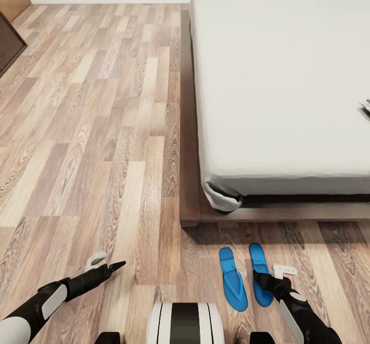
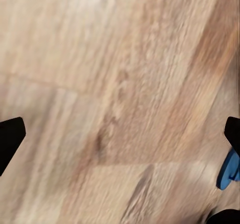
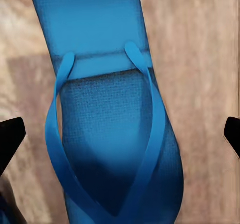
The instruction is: In the bedroom, move the book from the bed onto either nightstand, and place the two sandals side by side next to the bed.
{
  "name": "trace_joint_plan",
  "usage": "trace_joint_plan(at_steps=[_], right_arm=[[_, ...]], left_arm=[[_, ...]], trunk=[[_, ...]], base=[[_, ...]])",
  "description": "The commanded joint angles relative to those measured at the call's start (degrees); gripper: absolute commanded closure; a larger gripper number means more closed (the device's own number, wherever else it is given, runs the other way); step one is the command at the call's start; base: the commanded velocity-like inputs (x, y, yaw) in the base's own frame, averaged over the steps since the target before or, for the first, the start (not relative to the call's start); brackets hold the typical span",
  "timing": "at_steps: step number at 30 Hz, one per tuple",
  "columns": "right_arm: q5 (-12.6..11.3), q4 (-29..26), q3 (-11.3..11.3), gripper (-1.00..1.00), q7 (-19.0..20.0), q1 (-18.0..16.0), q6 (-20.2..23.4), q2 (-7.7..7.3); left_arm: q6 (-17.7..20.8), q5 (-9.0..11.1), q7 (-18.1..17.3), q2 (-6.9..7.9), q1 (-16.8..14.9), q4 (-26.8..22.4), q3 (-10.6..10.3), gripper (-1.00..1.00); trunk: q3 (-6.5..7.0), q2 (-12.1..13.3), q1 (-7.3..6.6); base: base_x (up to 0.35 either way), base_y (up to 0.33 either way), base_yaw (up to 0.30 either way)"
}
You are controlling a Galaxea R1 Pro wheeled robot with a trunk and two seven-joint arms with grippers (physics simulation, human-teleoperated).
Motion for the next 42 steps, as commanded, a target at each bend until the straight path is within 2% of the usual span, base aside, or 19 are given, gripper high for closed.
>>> trace_joint_plan(at_steps=[1,28,42], right_arm=[[-0.5,-0.1,0.0,-1.0,0.0,0.0,0.3,0.0],[-0.5,-0.3,-0.1,-1.0,0.0,0.0,0.3,-0.06],[-0.6,-2.6,0.1,-1.0,0.1,0.1,0.4,-0.2]], left_arm=[[0.5,0.6,0.0,0.05,0.0,0.0,-0.2,-1.0],[0.5,0.6,0.0,0.05,0.0,0.0,-0.3,-1.0],[0.5,0.5,0.0,-0.03,0.0,0.0,-0.5,-1.0]], trunk=[[0.2,0.0,-0.03],[6.18,0.4,-0.73],[9.28,0.6,-1.09]], base=[[0.0,0.0,0.0],[0.0,0.0,0.0],[0.0,0.0,0.0]])
